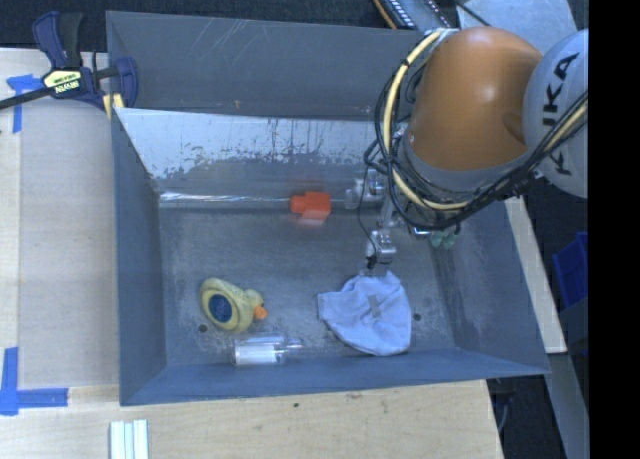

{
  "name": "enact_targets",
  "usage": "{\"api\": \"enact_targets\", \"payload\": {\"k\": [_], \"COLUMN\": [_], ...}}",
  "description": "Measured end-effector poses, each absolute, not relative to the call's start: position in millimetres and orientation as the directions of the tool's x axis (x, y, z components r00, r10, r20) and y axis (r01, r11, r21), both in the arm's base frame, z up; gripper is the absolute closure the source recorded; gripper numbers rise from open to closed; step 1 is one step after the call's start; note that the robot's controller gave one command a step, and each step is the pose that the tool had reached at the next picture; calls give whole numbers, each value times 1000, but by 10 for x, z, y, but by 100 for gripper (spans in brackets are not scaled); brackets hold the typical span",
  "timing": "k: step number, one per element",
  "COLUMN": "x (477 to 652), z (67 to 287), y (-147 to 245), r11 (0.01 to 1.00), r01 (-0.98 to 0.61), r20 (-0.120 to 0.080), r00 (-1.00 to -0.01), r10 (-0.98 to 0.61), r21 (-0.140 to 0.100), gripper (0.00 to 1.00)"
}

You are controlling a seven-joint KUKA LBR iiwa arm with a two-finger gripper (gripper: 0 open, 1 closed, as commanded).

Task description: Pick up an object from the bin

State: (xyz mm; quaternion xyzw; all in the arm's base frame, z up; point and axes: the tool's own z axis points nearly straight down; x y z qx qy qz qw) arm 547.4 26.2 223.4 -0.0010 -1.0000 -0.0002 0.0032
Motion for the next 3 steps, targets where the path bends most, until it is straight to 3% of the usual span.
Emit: {"api": "enact_targets", "payload": {"k": [1, 2, 3], "x": [5489, 5469, 5434], "z": [2277, 1253, 966], "y": [260, 446, 474], "r11": [1000, 997, 1000], "r01": [3, -75, -22], "r20": [-2, 5, 0], "r00": [-1000, -997, -1000], "r10": [3, -75, -22], "r21": [1, 1, 1], "gripper": [0, 0, 0]}}
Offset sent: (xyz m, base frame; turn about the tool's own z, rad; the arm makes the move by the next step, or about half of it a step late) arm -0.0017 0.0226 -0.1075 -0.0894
